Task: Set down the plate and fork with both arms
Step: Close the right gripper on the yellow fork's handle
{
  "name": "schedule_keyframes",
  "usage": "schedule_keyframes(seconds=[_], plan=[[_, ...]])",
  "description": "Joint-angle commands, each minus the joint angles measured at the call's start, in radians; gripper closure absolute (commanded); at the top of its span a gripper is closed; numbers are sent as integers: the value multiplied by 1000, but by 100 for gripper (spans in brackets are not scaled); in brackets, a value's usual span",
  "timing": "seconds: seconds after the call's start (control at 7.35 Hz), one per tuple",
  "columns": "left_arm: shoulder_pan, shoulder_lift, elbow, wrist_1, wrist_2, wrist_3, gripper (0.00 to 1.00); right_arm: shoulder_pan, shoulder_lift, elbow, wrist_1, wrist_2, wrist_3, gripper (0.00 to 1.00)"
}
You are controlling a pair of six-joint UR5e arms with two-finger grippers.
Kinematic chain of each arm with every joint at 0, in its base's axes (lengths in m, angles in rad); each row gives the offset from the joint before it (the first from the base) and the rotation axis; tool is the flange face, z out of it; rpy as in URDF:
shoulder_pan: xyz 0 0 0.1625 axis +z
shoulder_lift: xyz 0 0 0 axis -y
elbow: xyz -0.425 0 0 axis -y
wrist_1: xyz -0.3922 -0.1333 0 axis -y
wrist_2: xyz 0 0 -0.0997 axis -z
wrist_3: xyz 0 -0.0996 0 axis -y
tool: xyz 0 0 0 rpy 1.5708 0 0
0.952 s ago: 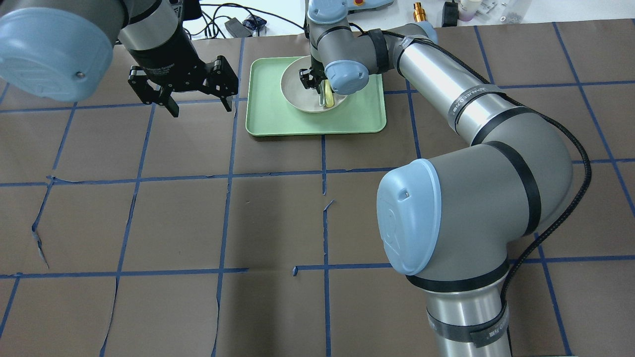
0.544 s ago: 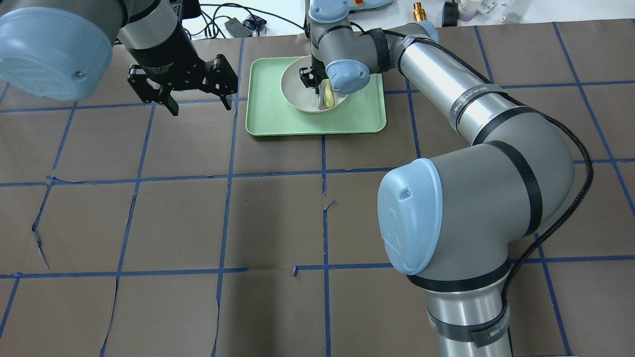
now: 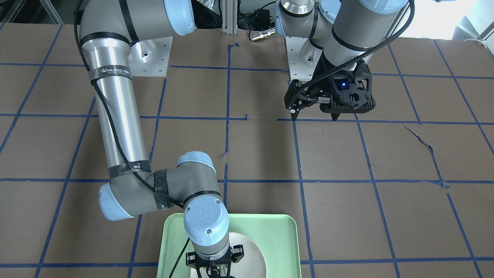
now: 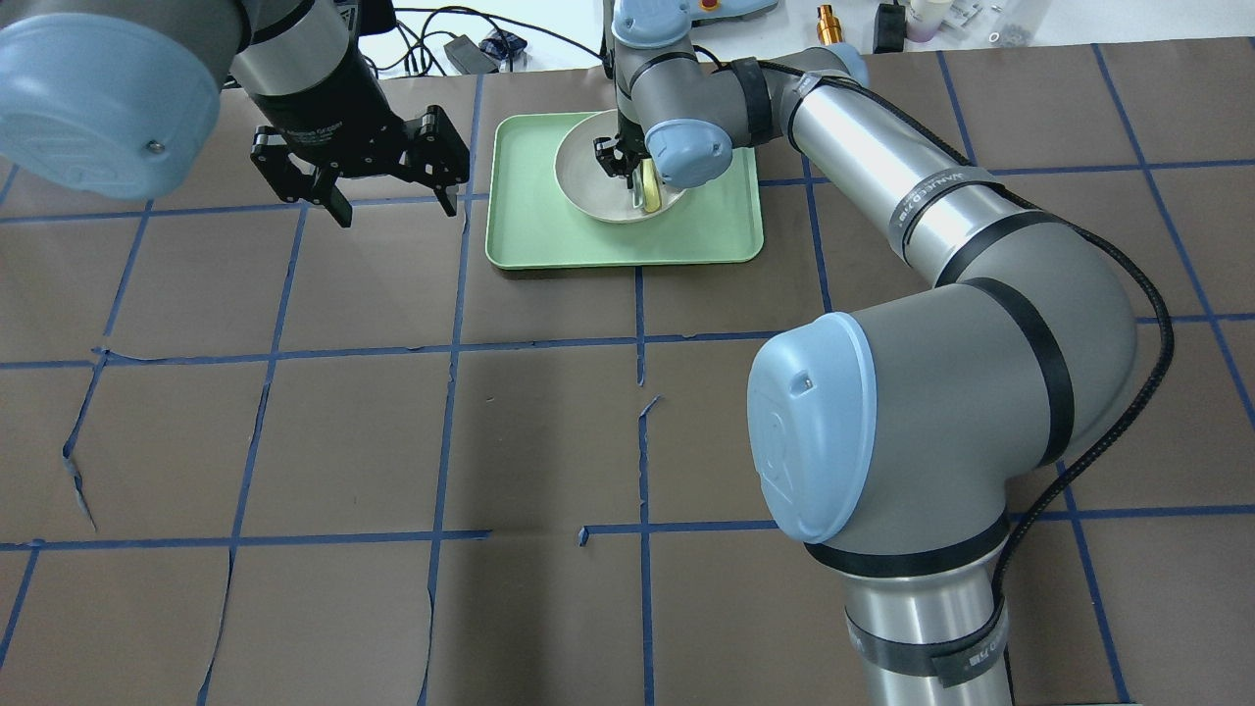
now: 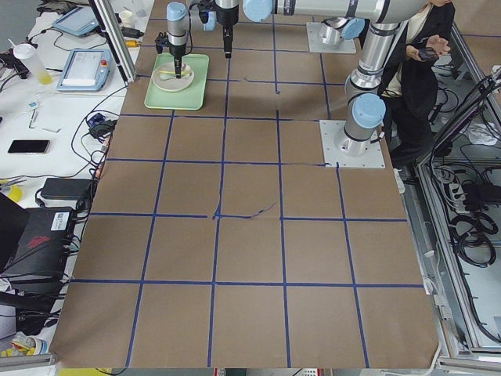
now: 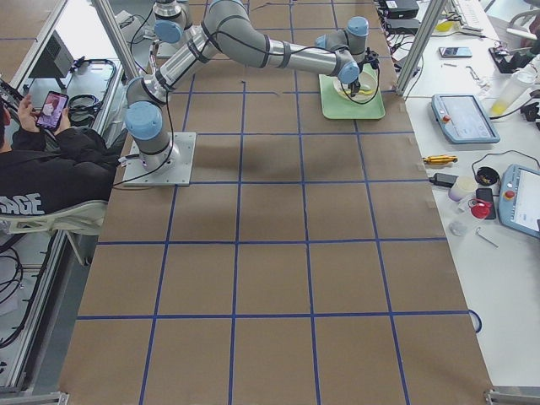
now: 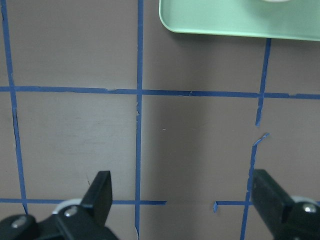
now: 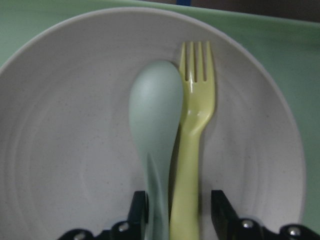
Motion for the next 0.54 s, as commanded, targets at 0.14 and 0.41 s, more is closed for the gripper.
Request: schedule_keyframes(seconds=[0.14, 0.41], plan=[[0, 0, 2, 0, 0, 0, 0, -10, -16, 3, 1, 1, -22, 46], [0, 0, 0, 11, 0, 0, 0, -16, -16, 9, 1, -1, -37, 46]])
